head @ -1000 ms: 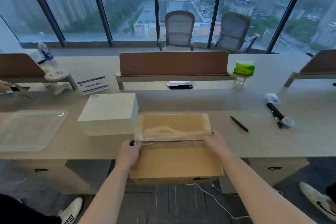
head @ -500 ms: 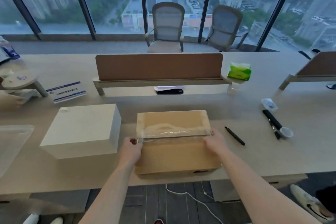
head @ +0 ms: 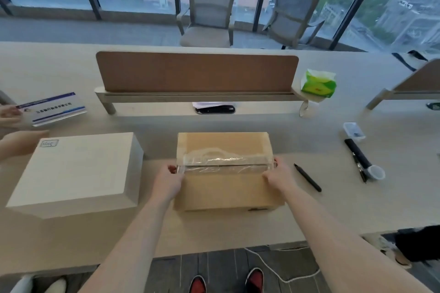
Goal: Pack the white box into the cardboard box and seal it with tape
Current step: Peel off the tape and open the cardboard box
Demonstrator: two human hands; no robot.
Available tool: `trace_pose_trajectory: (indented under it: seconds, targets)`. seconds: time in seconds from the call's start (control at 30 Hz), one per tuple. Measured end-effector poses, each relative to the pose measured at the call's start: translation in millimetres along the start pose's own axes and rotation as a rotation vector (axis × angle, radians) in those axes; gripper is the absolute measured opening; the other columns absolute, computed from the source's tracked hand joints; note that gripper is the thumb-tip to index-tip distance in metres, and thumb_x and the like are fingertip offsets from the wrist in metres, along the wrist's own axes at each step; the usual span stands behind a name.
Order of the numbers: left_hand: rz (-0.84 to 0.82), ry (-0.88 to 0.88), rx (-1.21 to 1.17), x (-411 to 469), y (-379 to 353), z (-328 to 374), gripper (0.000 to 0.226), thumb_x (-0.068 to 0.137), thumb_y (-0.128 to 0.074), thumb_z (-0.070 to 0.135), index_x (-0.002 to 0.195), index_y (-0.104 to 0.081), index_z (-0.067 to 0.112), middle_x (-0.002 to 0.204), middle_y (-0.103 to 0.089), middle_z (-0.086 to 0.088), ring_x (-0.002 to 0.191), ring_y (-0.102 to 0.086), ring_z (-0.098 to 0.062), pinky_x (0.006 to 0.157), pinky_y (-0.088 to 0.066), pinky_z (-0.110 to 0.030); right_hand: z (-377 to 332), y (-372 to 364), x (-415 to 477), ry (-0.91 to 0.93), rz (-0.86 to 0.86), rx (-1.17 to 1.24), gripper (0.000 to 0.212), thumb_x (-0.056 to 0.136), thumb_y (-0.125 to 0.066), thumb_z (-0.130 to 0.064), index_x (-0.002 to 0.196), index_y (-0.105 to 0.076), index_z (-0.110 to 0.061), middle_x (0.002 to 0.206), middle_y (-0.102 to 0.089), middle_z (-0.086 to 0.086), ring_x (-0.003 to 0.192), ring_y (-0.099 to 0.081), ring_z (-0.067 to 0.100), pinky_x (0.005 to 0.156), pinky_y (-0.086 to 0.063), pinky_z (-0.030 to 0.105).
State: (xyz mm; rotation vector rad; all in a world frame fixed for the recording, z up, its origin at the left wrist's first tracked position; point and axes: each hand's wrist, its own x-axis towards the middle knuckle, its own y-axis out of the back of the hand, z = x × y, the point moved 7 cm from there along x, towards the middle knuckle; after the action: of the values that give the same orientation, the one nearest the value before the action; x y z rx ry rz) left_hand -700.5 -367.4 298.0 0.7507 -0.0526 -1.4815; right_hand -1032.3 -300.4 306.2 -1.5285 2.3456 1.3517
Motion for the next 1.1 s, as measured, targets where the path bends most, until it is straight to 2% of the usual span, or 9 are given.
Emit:
trace_pose_trajectory:
  seconds: [0.07, 0.17, 0.3, 0.4, 0.53, 0.73, 0.87, 1.0, 1.1]
  targets:
    - [0.011, -0.001, 0.016, 5.0, -4.7, 1.6, 0.023, 0.094, -0.064, 0.03, 0.103, -0.055, 0.011, 0.095, -0.059, -0.004, 0.089, -0.052, -0.023, 0.075, -0.035, -0.029, 2.2, -0.8, 10.7, 0.003, 0.001, -0.011, 0.047, 0.086, -0.057, 0.001, 0.13, -0.051, -0.013, 0.119, -0.064, 0.011, 0.096, -0.055, 0.024, 0.088, -0.045, 0.034]
    - [0.008, 0.007, 0.046, 14.1, -11.8, 1.6, 0.025, 0.092, -0.065, 0.032, 0.103, -0.056, 0.011, 0.095, -0.061, -0.005, 0.091, -0.055, -0.025, 0.076, -0.037, -0.03, 6.7, -3.2, 25.2, -0.002, 0.005, -0.024, 0.042, 0.086, -0.056, -0.001, 0.125, -0.052, -0.016, 0.114, -0.064, 0.008, 0.099, -0.058, 0.028, 0.09, -0.047, 0.037]
    - [0.008, 0.023, 0.086, 21.2, -17.7, 1.0, 0.024, 0.093, -0.064, 0.032, 0.102, -0.055, 0.012, 0.096, -0.06, -0.005, 0.092, -0.056, -0.026, 0.076, -0.037, -0.03, 8.4, -8.7, 34.6, 0.004, -0.011, -0.003, 0.039, 0.086, -0.052, 0.001, 0.113, -0.049, -0.027, 0.106, -0.062, 0.001, 0.093, -0.055, 0.024, 0.081, -0.044, 0.031]
    - [0.009, 0.041, 0.107, 23.1, -20.4, 3.3, 0.021, 0.094, -0.062, 0.03, 0.102, -0.055, 0.012, 0.094, -0.059, -0.004, 0.09, -0.054, -0.025, 0.075, -0.038, -0.031, 8.7, -10.3, 39.7, 0.007, -0.016, -0.025, 0.037, 0.085, -0.05, 0.0, 0.115, -0.054, -0.022, 0.103, -0.063, 0.002, 0.094, -0.057, 0.025, 0.082, -0.047, 0.033]
    - [0.028, 0.006, 0.139, 25.8, -19.9, 5.5, 0.018, 0.093, -0.063, 0.028, 0.1, -0.06, 0.012, 0.096, -0.063, -0.004, 0.091, -0.055, -0.025, 0.076, -0.041, -0.032, 10.0, -13.1, 41.4, 0.004, -0.001, -0.086, 0.043, 0.084, -0.048, -0.003, 0.124, -0.05, -0.02, 0.111, -0.064, 0.008, 0.103, -0.06, 0.032, 0.085, -0.05, 0.038]
    - [0.038, -0.024, 0.174, 22.3, -17.4, 13.3, 0.011, 0.091, -0.063, 0.02, 0.087, -0.065, 0.01, 0.091, -0.066, -0.007, 0.088, -0.058, -0.028, 0.073, -0.041, -0.033, 7.8, -4.3, 38.1, -0.009, 0.061, -0.263, 0.042, 0.082, -0.053, -0.015, 0.124, -0.055, -0.023, 0.12, -0.055, 0.017, 0.123, -0.045, 0.034, 0.096, -0.042, 0.039]
    - [0.005, -0.009, 0.183, 17.2, -20.6, 18.7, 0.019, 0.093, -0.06, 0.016, 0.074, -0.061, 0.011, 0.079, -0.061, -0.007, 0.076, -0.05, -0.025, 0.066, -0.036, -0.031, 1.1, 1.2, 34.6, 0.003, 0.076, -0.416, 0.03, 0.093, -0.047, -0.011, 0.118, -0.062, -0.006, 0.124, -0.06, 0.017, 0.122, -0.049, 0.034, 0.097, -0.043, 0.037]
    - [0.012, 0.04, 0.15, 17.5, -21.1, 16.2, 0.009, 0.091, -0.062, 0.015, 0.092, -0.066, 0.008, 0.094, -0.065, -0.009, 0.087, -0.056, -0.027, 0.071, -0.04, -0.031, -1.3, 7.2, 28.2, -0.035, 0.095, -0.419, 0.028, 0.094, -0.046, -0.012, 0.11, -0.067, -0.003, 0.117, -0.067, 0.016, 0.114, -0.058, 0.034, 0.09, -0.048, 0.034]
    - [0.013, 0.07, 0.101, 16.9, -18.6, 17.7, 0.015, 0.093, -0.062, 0.018, 0.103, -0.063, 0.006, 0.099, -0.063, -0.009, 0.091, -0.054, -0.026, 0.075, -0.038, -0.029, 2.0, 9.4, 26.3, -0.075, 0.088, -0.306, 0.024, 0.093, -0.05, -0.017, 0.102, -0.068, -0.004, 0.11, -0.068, 0.016, 0.106, -0.062, 0.034, 0.08, -0.049, 0.033]
